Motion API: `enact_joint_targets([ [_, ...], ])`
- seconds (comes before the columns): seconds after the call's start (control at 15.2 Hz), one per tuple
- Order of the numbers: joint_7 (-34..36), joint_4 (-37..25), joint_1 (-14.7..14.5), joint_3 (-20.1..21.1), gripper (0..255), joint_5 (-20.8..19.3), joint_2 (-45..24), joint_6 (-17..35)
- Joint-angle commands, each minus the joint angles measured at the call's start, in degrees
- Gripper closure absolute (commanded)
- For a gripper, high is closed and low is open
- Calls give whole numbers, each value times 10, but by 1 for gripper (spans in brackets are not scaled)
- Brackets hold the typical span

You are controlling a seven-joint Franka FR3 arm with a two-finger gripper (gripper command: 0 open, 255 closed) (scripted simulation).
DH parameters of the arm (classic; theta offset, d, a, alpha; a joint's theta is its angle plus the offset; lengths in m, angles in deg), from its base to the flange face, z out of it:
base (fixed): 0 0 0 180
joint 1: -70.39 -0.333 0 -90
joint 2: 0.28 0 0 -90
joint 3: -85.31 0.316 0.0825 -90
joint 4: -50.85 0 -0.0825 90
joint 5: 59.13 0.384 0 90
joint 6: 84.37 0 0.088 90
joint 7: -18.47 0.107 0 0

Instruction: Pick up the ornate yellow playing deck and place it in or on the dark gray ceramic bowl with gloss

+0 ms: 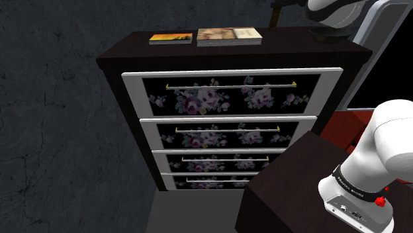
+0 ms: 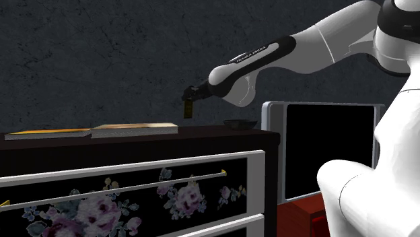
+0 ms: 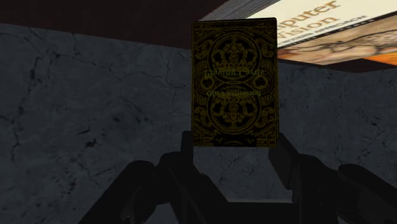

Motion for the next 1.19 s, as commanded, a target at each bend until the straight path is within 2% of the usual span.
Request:
enact_joint_targets([
  [0.0,5,-12,13,14,255,-1,3,-18],
  [0.59,24,-68,43,51,255,-5,5,-84],
  [1.12,-50,-60,53,-8,255,-26,123,-174],
])
